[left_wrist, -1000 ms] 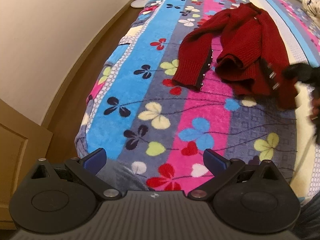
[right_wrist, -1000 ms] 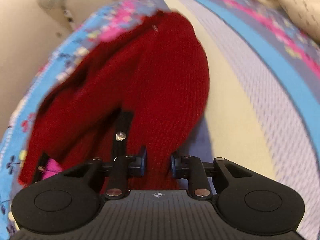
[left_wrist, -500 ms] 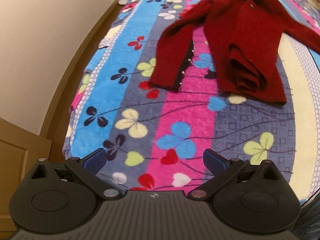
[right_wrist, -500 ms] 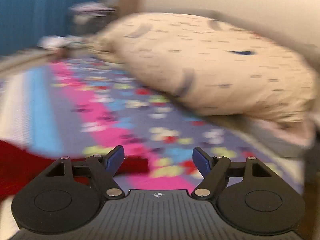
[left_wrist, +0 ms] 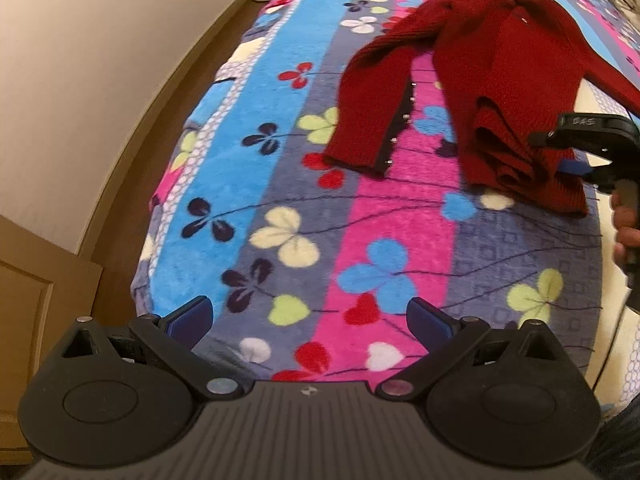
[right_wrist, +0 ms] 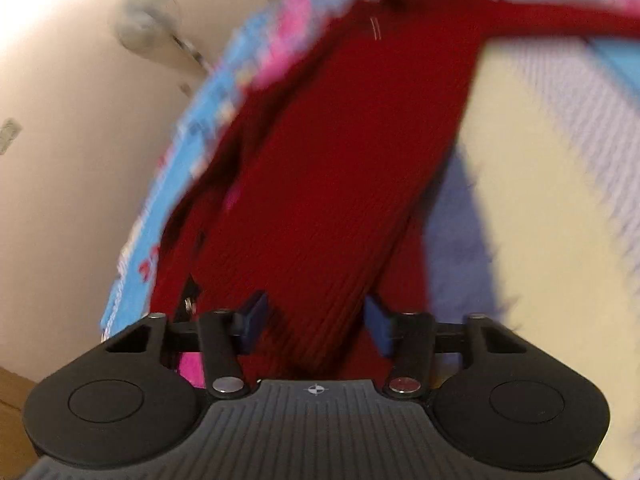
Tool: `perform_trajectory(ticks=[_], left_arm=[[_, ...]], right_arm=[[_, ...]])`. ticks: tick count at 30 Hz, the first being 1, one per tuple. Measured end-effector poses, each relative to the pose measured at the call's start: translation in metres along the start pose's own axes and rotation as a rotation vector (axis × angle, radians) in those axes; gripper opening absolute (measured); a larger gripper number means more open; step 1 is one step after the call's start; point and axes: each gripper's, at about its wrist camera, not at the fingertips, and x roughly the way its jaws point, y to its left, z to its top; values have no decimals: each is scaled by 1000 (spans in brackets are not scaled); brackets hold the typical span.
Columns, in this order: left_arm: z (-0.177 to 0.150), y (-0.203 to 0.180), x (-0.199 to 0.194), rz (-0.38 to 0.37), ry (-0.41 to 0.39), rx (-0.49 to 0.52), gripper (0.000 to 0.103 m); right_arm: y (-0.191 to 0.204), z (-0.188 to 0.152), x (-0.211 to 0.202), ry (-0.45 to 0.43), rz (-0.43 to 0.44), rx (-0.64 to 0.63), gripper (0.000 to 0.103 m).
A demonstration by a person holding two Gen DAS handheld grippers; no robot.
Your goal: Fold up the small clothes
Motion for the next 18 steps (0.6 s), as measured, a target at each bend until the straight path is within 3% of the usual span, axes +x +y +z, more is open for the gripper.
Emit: perform_trajectory(ticks=[1, 5, 8, 10, 12, 14, 17, 18], left_arm=[[-1, 4, 0, 1, -2, -6, 103], [2, 12, 0, 6, -17, -24, 103], [9, 0, 3, 8, -55, 8, 103], [17, -16, 9, 6, -90, 51, 103], [27, -38, 21, -6, -111, 97, 103], [39, -60, 34, -14, -114, 132, 103], [51, -90, 50, -17, -167, 177, 103], [54, -99, 55, -22, -195, 198, 103]], right_arm=[[2, 0, -1, -24, 1, -15, 6], [4, 25, -52, -169, -25, -97, 8], [-37, 53, -110, -314, -173, -129, 8], [-81, 74, -138, -364, -333, -95, 7], [-119, 89, -139, -373, -523, -76, 8], [-160, 91, -144, -354, -586, 17, 10], [-182, 78, -152, -367, -588, 100, 22], [-184, 69, -154, -372, -567, 100, 40]])
